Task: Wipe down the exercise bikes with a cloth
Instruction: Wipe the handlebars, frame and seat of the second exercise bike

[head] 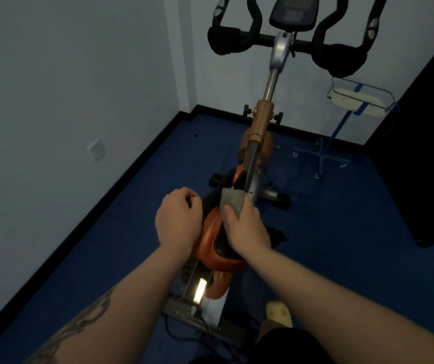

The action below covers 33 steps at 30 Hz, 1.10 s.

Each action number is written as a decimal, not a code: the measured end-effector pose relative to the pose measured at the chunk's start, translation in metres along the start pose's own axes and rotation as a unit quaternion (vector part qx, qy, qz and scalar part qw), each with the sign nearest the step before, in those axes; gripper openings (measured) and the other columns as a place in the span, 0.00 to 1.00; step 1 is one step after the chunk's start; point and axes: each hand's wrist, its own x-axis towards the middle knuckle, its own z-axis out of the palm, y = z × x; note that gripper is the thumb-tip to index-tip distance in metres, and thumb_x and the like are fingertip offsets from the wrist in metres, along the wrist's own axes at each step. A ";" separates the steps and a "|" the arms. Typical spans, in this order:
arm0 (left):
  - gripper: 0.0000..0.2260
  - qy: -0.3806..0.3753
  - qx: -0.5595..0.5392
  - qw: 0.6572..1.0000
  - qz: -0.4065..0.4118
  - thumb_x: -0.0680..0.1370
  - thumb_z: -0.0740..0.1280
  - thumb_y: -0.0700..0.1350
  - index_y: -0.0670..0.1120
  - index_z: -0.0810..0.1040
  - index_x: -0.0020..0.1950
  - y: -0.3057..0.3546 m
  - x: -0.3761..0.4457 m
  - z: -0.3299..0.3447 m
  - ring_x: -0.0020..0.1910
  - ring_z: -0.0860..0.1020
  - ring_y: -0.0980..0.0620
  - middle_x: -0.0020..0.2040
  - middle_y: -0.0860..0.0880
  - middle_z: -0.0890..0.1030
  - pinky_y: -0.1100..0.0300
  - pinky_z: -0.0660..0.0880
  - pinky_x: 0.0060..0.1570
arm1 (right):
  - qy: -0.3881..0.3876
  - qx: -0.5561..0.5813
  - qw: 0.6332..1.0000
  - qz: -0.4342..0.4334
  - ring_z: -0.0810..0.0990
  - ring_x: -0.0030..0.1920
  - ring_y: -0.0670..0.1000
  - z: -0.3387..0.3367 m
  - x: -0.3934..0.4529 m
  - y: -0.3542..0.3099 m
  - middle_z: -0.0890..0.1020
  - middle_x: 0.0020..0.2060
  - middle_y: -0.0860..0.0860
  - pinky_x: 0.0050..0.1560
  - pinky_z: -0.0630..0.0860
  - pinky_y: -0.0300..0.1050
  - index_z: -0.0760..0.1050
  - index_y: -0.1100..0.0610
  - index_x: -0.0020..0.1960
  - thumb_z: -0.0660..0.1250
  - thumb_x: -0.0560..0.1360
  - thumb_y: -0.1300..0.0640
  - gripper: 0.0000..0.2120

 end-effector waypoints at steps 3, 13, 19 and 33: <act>0.08 0.006 -0.001 1.000 -0.002 0.77 0.61 0.46 0.51 0.79 0.42 0.000 -0.002 0.000 0.41 0.75 0.57 0.41 0.57 0.78 0.58 0.73 0.37 | -0.015 0.051 0.998 0.034 0.69 0.67 0.57 -0.002 0.006 -0.003 0.66 0.71 0.56 0.64 0.70 0.55 0.50 0.52 0.78 0.53 0.81 0.43 0.29; 0.08 0.014 0.004 1.000 -0.022 0.77 0.61 0.46 0.52 0.78 0.42 0.001 -0.001 0.001 0.39 0.75 0.60 0.40 0.57 0.78 0.65 0.68 0.33 | -0.007 -0.002 1.000 0.017 0.68 0.68 0.59 0.002 0.015 -0.007 0.60 0.75 0.55 0.63 0.70 0.55 0.44 0.53 0.79 0.53 0.81 0.43 0.33; 0.08 0.075 -0.003 0.996 -0.050 0.77 0.62 0.45 0.52 0.78 0.41 0.005 -0.006 -0.001 0.37 0.74 0.61 0.39 0.57 0.77 0.69 0.65 0.32 | 0.007 -0.056 0.995 -0.078 0.64 0.70 0.56 0.004 -0.017 0.002 0.54 0.77 0.52 0.64 0.69 0.53 0.39 0.51 0.79 0.51 0.79 0.40 0.35; 0.07 0.210 0.007 0.960 -0.188 0.77 0.63 0.43 0.51 0.80 0.46 0.042 -0.038 0.021 0.47 0.74 0.57 0.46 0.56 0.79 0.59 0.72 0.46 | -0.001 -0.129 0.967 -0.220 0.63 0.70 0.60 -0.022 0.116 0.006 0.64 0.72 0.54 0.68 0.63 0.56 0.67 0.53 0.70 0.50 0.79 0.39 0.27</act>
